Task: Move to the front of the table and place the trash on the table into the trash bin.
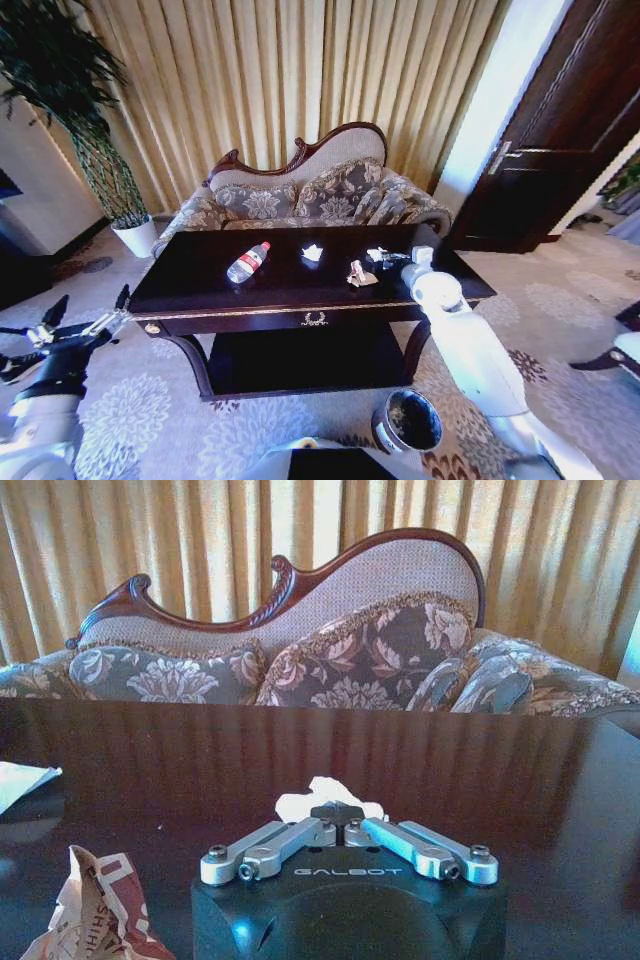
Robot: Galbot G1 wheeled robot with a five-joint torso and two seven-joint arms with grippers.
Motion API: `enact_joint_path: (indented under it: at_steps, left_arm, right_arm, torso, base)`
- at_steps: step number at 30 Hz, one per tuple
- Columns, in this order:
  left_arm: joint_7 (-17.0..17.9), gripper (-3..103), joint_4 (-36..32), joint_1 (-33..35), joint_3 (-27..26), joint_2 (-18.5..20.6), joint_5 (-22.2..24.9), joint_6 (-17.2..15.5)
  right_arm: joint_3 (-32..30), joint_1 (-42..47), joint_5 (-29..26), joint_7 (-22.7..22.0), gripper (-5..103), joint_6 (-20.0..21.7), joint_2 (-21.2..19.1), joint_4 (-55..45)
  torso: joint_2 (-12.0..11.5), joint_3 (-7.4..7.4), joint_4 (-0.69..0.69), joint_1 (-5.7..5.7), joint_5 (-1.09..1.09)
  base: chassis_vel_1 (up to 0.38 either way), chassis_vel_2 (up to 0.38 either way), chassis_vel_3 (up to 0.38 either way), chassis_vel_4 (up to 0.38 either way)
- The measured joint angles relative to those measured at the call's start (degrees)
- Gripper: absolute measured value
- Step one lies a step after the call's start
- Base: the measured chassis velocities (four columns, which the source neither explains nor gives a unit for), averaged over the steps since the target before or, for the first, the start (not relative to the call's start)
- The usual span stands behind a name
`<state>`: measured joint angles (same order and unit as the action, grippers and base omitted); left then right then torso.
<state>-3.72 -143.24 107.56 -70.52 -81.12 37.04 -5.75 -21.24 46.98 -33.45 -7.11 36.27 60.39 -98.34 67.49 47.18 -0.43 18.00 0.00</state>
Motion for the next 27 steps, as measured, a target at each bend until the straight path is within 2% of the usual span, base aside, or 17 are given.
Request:
enact_joint_path:
  at_steps: [5,8,10,12,14,16,22,27]
  left_arm:
    - [0.02,100,0.01,-0.43,0.59,-0.06,-0.02,0.04]
    - [0.04,100,0.0,-0.64,0.81,-0.12,-0.05,0.04]
    - [0.12,100,0.01,-0.98,1.32,-0.23,-0.18,0.05]
    - [0.18,100,0.01,-1.07,1.51,-0.25,-0.24,0.05]
    - [0.85,100,0.01,-1.71,2.43,-0.29,-0.69,-0.01]
    - [0.95,100,0.01,-2.33,2.66,-0.14,-0.66,-0.36]
    - [1.06,100,0.01,-3.99,2.98,0.4,-0.35,-1.54]
    - [1.07,100,0.01,-4.76,3.21,0.85,-0.2,-2.58]
  right_arm:
    - [-3.15,3.27,-3.12,-0.29,0,-6.17,-0.12,-4.7]
    - [-5.12,5.45,-4.15,-0.38,0,-7.34,-0.43,-7.55]
    - [-9.38,9.91,-4.92,-0.3,0,-9.24,-1.25,-12.22]
    - [-10.39,11.23,-4.95,-0.26,0,-9.72,-1.45,-13.2]
    - [-15.6,19.49,-5.05,0.09,0,-12.43,-2.4,-18.68]
    - [-18.97,25.18,-5.54,1.43,0,-12.93,-2.22,-22.78]
    - [-24.42,34.12,-5.65,2.12,0,-14.92,0.02,-29.95]
    - [-26.6,40.33,-5.74,2.13,0,-16.19,1.88,-35.86]
  torso:
    - [0.0,0.0,0.02,0.0,0.0]
    - [0.0,0.0,0.02,0.0,0.0]
    - [0.0,-0.01,-0.01,0.0,-0.01]
    - [0.0,-0.01,0.0,0.0,-0.02]
    - [0.01,-0.01,-0.01,-0.01,-0.01]
    - [0.01,-0.01,0.0,-0.01,0.0]
    - [0.01,-0.01,0.0,-0.01,-0.01]
    - [0.01,-0.01,0.01,-0.01,0.0]
  base:
    - [0.0,0.0,0.0,0.0]
    - [0.0,0.0,0.0,0.0]
    - [0.0,0.0,0.0,0.0]
    - [0.0,0.0,0.0,0.0]
    - [0.0,0.0,0.0,0.0]
    - [0.0,0.0,0.0,0.0]
    - [0.0,0.0,0.0,0.0]
    - [0.0,0.0,0.0,0.0]
